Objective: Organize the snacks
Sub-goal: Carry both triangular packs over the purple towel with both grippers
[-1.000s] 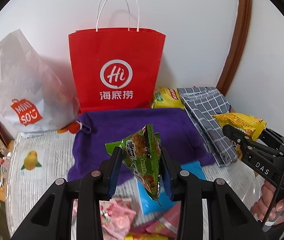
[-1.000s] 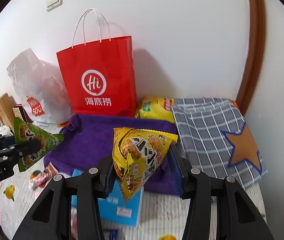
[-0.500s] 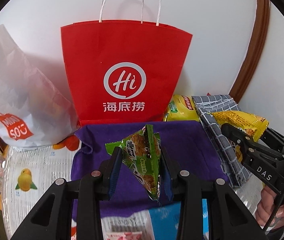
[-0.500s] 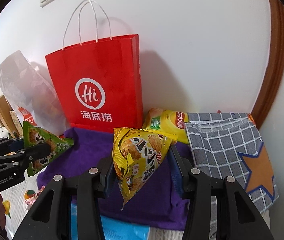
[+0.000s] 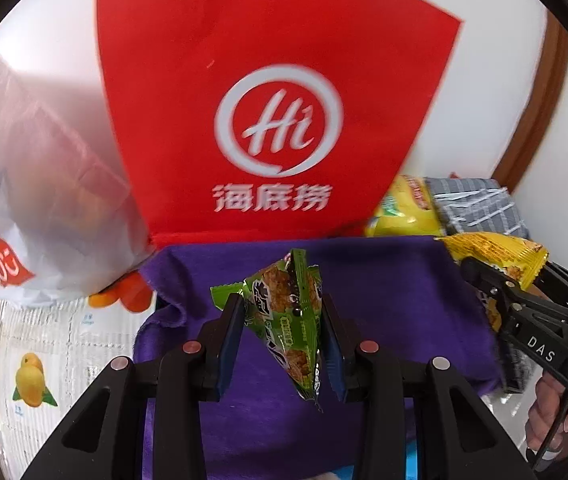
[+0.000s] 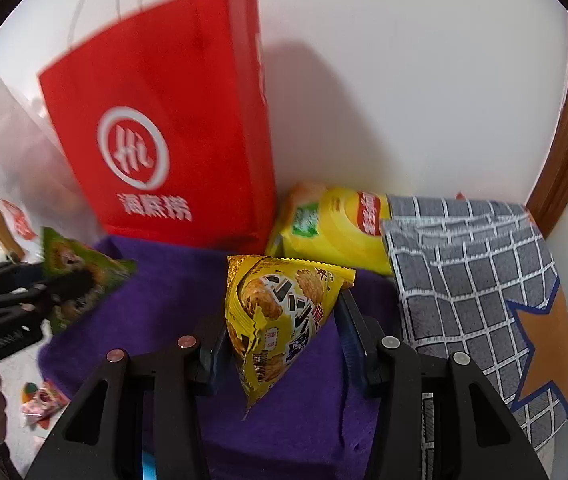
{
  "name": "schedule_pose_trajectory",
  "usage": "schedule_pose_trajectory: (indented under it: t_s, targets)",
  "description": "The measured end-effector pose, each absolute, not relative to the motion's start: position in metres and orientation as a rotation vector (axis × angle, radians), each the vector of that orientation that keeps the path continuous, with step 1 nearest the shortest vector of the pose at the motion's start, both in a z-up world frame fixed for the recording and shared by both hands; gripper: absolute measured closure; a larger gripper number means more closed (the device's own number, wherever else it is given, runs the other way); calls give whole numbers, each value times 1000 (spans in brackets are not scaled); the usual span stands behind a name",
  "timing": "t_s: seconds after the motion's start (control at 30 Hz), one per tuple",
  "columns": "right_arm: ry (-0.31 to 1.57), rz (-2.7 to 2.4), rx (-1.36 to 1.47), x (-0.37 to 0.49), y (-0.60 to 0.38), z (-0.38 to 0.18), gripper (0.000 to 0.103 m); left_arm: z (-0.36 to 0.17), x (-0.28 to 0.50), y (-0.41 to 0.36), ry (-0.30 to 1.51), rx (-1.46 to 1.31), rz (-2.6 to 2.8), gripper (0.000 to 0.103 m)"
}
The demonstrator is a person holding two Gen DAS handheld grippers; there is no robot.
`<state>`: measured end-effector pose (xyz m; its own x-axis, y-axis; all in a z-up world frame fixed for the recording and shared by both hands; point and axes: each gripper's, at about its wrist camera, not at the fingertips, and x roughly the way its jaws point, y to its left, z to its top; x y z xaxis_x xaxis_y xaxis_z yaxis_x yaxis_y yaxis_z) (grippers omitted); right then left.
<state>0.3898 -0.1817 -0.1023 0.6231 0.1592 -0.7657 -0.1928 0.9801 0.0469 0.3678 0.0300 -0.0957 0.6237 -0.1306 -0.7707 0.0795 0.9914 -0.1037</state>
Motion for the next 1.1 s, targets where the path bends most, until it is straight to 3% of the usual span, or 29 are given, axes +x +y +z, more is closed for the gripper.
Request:
schedule_pose_trajectory:
  t_s: [0.47,1.1]
  targets:
    - [1025,193,-56,411,-184,-159,56,-132,390,37,996,-77,-127,68]
    - [1077,195,-61,420,-190,-181,55,-147,397,23,1065,-32,-139,68]
